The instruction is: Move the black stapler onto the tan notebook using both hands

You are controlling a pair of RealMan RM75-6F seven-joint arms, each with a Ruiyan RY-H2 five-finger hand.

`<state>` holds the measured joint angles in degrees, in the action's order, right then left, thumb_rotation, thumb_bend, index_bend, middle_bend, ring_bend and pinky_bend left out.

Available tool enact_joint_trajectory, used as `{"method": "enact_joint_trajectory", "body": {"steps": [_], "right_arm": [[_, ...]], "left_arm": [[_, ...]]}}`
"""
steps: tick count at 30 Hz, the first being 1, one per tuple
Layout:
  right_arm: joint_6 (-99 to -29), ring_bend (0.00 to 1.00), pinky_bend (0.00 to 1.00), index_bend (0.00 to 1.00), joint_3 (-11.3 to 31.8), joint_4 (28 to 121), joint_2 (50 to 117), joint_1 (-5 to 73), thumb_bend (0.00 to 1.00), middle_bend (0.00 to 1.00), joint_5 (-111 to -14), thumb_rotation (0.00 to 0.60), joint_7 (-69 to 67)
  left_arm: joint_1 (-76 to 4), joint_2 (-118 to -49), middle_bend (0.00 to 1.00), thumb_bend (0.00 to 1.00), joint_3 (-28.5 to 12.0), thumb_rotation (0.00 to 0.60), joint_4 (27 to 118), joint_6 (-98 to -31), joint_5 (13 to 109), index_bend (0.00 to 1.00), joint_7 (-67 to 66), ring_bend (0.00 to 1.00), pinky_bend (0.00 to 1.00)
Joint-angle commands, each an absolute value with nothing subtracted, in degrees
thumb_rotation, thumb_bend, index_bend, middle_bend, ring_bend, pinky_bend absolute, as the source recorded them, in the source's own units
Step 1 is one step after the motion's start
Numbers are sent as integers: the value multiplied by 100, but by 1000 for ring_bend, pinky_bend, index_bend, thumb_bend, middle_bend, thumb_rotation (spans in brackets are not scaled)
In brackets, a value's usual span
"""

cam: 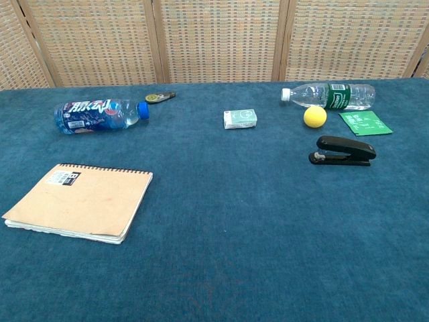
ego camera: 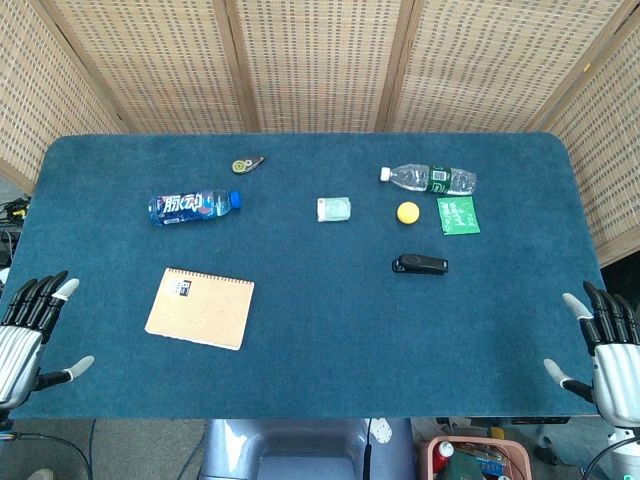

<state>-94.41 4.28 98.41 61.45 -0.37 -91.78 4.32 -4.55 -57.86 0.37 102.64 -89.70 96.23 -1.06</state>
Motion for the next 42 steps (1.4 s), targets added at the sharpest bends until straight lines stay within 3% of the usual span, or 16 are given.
{"method": "enact_joint_trajectory", "body": {"steps": [1, 10, 23, 30, 34, 42], "right_arm": [[-9417, 0, 0, 0, 422, 9843, 6142, -33, 0, 0, -9166, 600, 439], [-8879, 0, 0, 0, 427, 9824, 6147, 264, 0, 0, -9129, 600, 294], [-5721, 0, 0, 0, 1261, 8562, 6811, 2548, 0, 0, -8126, 600, -247], [-4646, 0, 4, 0, 1422, 7680, 7526, 3418, 0, 0, -7603, 600, 93], [-4173, 0, 82, 2, 1458, 6995, 7987, 3772, 0, 9, -7193, 600, 319], [-3779, 17, 221, 74, 1350, 6156, 8605, 4091, 10, 127, -6894, 600, 429]], "left_arm": [[-446, -5784, 0, 124, 37, 600, 10273, -8984, 9623, 0, -114, 0, 0], [-445, -5817, 0, 125, 8, 600, 10231, -9013, 9618, 0, -150, 0, 0], [-634, -5968, 0, 125, -229, 600, 10256, -8637, 9061, 0, -516, 0, 0], [-745, -6042, 0, 124, -357, 600, 10303, -8419, 8703, 0, -709, 0, 0], [-791, -6067, 0, 124, -403, 600, 10316, -8325, 8552, 0, -782, 0, 0], [-837, -6084, 0, 124, -478, 600, 10325, -8240, 8321, 0, -832, 0, 0]]}}
